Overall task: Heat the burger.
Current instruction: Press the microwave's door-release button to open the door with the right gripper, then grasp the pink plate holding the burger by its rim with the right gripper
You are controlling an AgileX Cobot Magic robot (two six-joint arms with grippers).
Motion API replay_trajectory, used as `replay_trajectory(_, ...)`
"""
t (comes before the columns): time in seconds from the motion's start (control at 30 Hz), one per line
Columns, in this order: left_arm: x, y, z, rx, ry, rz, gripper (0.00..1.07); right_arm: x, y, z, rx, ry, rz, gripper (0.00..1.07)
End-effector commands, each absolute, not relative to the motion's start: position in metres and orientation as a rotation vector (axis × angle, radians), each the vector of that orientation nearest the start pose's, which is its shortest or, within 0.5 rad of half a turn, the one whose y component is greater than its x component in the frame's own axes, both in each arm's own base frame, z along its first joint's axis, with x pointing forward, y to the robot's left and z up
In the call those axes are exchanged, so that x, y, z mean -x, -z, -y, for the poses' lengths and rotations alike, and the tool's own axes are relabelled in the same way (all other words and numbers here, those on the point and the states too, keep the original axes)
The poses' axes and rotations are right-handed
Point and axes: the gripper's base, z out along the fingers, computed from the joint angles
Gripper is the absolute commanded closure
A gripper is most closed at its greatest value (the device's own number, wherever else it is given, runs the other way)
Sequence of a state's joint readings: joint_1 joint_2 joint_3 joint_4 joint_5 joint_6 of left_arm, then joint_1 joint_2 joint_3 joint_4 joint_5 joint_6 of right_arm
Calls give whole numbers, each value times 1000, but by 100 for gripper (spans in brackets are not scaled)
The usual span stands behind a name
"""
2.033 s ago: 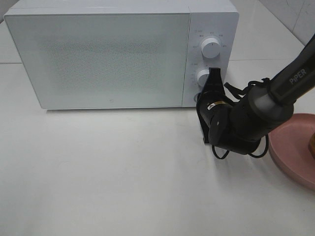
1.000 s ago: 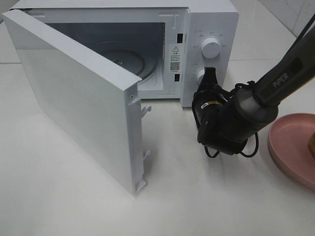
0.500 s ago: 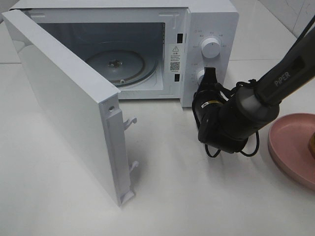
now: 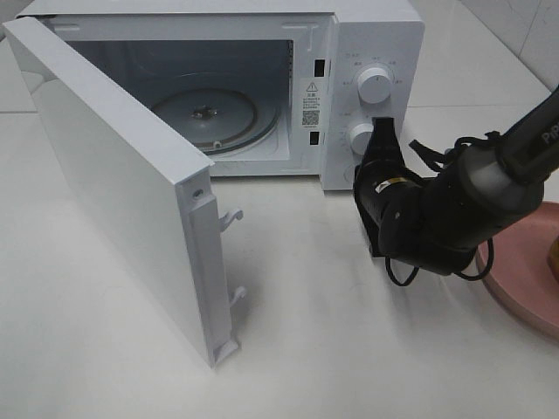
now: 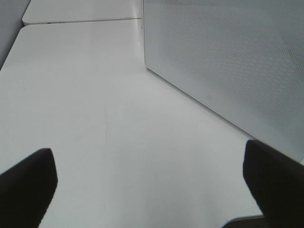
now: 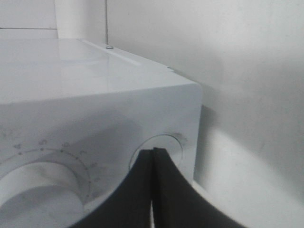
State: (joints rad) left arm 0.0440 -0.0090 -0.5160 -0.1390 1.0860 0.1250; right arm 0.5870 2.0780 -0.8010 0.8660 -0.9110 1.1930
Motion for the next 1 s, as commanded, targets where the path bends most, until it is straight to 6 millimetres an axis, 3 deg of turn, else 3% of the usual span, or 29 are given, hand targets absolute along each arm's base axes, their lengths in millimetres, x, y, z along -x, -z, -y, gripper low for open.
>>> replay_trajectory(0.03,11,-281,12,-96,73,-2011,7,-313,-98,-146,-1478,-864,-1500,107)
replay_trajectory(0.27,11,-281,12,-96,73,-2011,7,-298,-110,-139,-1413,-815,-1608,107)
replay_trajectory(0.53,11,-281,12,-96,73,-2011,7,-281,-134,-141,-1192,-809,-1856,107)
replay_trajectory(0.6,11,-281,12,-96,73,-2011,7,-278,-140,-142,-1071,-785,-1999,107)
replay_trajectory(0.83,11,-281,12,-96,73,-2011,7,-271,-151,-136,-777,-701,-2234,107)
replay_trajectory(0.9,11,-281,12,-96,73,-2011,7,-264,-158,-128,-609,-628,-2358,107)
replay_trajectory(1.0,11,-281,12,-96,73,-2011,7,-260,-164,-121,-497,-572,-2424,107)
